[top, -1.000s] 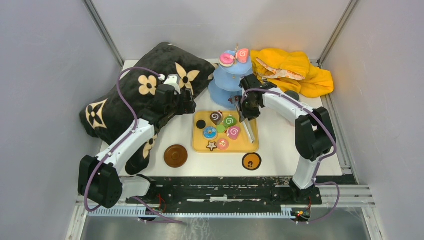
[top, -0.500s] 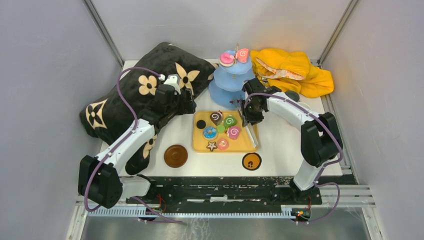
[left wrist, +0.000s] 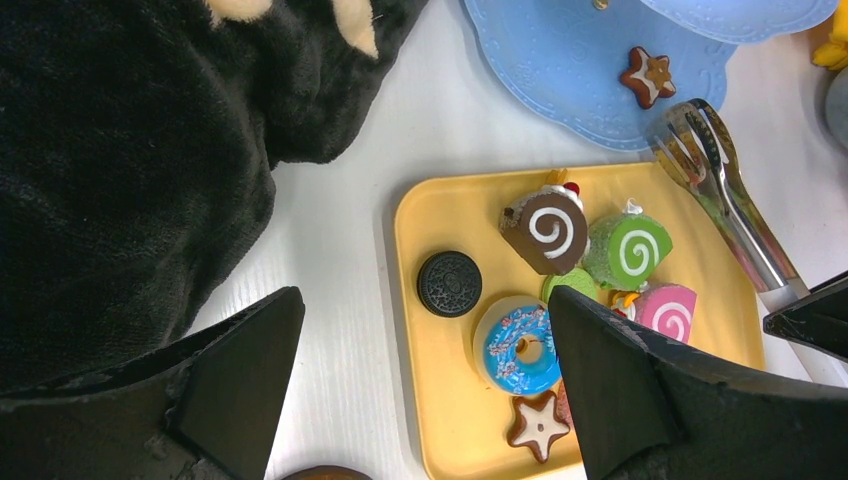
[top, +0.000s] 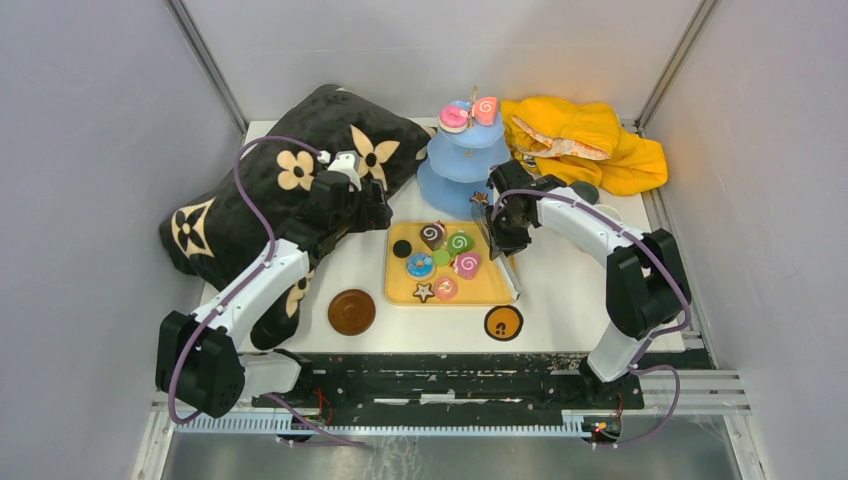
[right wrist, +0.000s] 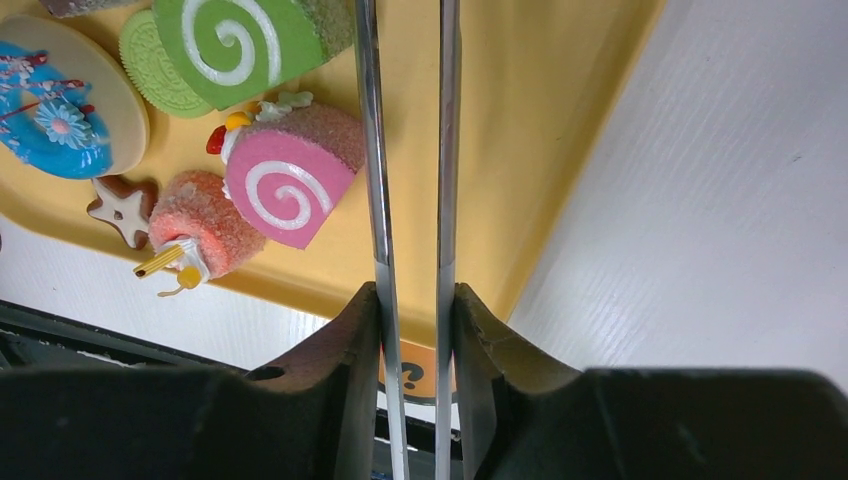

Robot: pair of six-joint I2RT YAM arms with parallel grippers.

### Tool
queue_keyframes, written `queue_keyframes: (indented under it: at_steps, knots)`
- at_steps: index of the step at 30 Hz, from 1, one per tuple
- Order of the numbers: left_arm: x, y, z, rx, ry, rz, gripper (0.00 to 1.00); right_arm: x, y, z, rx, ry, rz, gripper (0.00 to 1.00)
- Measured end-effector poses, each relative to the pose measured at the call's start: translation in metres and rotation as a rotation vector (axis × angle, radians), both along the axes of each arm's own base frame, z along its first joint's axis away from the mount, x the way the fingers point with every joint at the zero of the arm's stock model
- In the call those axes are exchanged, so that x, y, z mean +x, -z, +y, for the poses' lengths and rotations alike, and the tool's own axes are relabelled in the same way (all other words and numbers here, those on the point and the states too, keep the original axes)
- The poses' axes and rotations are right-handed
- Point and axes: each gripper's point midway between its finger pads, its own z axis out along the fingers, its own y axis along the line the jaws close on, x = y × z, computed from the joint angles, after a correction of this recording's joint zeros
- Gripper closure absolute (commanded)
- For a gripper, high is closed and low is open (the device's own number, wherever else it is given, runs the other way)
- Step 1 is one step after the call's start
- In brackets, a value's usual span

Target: Serve the afternoon tea

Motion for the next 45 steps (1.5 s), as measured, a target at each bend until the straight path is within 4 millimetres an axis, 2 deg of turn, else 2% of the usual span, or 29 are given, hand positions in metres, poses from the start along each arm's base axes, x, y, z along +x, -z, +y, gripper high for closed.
queue_keyframes:
  at_steps: [5,11,15,20,23,29,35,39,45]
  knots:
    - [-0.001,0.0,0.0,0.0,0.0,0.0,0.01,0.002,-0.003,0.001,0.002,0.0,-0.006,0.82]
    - [-0.001,-0.002,0.001,-0.002,-0.001,-0.005,0.01,0.011,-0.018,0.005,0.017,0.001,-0.045,0.82]
    - [-0.001,-0.004,0.001,-0.004,-0.001,-0.01,0.01,0.004,-0.033,0.0,0.025,-0.002,-0.071,0.84]
    - [-0.001,-0.004,0.001,-0.004,0.0,-0.011,0.01,-0.022,-0.062,-0.013,0.046,-0.025,-0.118,0.95]
    - [-0.001,-0.004,0.0,-0.005,0.0,-0.01,0.01,-0.045,-0.067,-0.024,0.041,-0.034,-0.109,0.97]
    - [-0.002,-0.004,-0.001,-0.009,0.007,-0.009,0.01,-0.098,-0.052,-0.036,0.007,-0.083,0.015,0.88]
    - [-0.002,-0.004,-0.001,-0.01,0.008,-0.009,0.01,-0.143,-0.043,-0.02,-0.028,-0.221,0.104,0.77]
    - [-0.003,-0.004,-0.003,-0.015,0.017,-0.006,0.01,-0.156,-0.041,-0.021,-0.053,-0.242,0.123,0.7]
    - [-0.003,-0.004,-0.004,-0.019,0.023,-0.005,0.01,-0.161,-0.042,-0.022,-0.072,-0.243,0.111,0.66]
